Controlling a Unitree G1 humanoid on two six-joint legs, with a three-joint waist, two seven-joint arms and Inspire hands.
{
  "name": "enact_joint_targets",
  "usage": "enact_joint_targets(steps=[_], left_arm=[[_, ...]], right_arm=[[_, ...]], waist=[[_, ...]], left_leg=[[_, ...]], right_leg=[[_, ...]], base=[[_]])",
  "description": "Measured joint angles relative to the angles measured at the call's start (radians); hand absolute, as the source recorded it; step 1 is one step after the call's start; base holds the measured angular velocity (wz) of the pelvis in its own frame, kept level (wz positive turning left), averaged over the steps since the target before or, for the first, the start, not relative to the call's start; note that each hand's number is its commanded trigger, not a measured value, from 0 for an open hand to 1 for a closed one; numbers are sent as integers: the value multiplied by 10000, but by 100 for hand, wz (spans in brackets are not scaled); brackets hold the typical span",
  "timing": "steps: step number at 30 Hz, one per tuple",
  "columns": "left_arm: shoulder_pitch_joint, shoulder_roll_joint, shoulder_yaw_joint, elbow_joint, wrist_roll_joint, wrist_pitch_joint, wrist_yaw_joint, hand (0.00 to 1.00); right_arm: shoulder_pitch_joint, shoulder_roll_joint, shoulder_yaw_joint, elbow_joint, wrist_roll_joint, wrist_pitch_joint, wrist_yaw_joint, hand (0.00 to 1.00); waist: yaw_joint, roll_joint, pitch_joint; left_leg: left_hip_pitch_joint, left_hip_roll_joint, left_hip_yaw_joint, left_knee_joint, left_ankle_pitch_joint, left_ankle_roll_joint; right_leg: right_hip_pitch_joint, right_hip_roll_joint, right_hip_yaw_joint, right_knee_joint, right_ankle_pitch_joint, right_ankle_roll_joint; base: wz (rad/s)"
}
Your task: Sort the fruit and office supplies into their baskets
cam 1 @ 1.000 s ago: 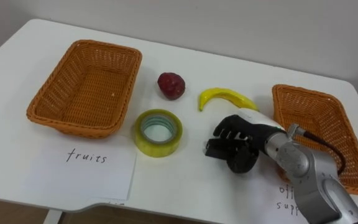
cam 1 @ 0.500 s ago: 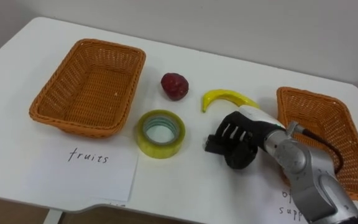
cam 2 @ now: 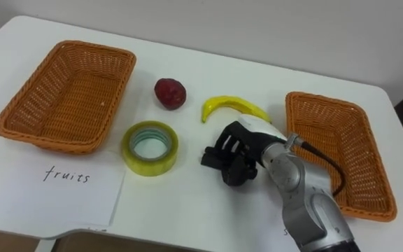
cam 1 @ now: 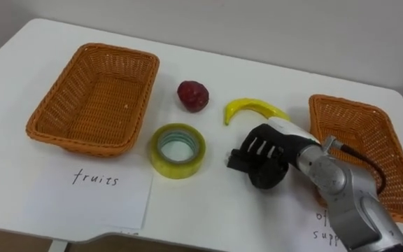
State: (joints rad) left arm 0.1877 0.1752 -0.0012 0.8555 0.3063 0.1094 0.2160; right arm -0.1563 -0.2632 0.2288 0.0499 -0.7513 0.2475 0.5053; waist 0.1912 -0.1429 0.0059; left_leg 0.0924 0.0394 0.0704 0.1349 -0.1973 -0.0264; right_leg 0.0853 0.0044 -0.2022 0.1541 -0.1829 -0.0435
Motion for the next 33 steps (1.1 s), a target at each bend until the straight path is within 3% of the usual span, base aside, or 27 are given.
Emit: enact_joint_targets(steps=[8,14,21,28,33], left_arm=[[103,-90,403,82,26,-176,-36,0],[247,-258,901,57,104,-314,-49,0],[391,-326,1136,54,112,-357,-7,0],[508,-340,1452,109,99,-363,169,0],[656,-397,1912,436,105,-349,156,0]], right_arm=[[194,-12,-285,-1022,150,-192,139,100],[207,-5,-1317,-1954,920,-556,-19,100],[207,-38,-2186,-2715,1530,-591,-540,100],[207,-63,-2292,-2864,1598,-572,-814,100],[207,-182,-2966,-3254,1709,-574,-1044,100]], waist=[[-267,124,85],[-508,164,74],[-606,151,43],[-753,159,7],[-862,45,-101]], left_leg=[[-172,-16,79,22,6,4],[-136,-12,105,15,8,3],[-102,-6,147,11,8,3],[-92,-5,160,21,9,4],[-48,-4,153,34,10,5]], right_leg=[[-179,-12,56,-9,4,6],[-159,-7,101,-16,4,7],[-146,-7,125,-14,5,7],[-150,-11,105,7,4,7],[-100,-13,103,29,5,7]], base=[[0],[-2],[-1],[0],[0]])
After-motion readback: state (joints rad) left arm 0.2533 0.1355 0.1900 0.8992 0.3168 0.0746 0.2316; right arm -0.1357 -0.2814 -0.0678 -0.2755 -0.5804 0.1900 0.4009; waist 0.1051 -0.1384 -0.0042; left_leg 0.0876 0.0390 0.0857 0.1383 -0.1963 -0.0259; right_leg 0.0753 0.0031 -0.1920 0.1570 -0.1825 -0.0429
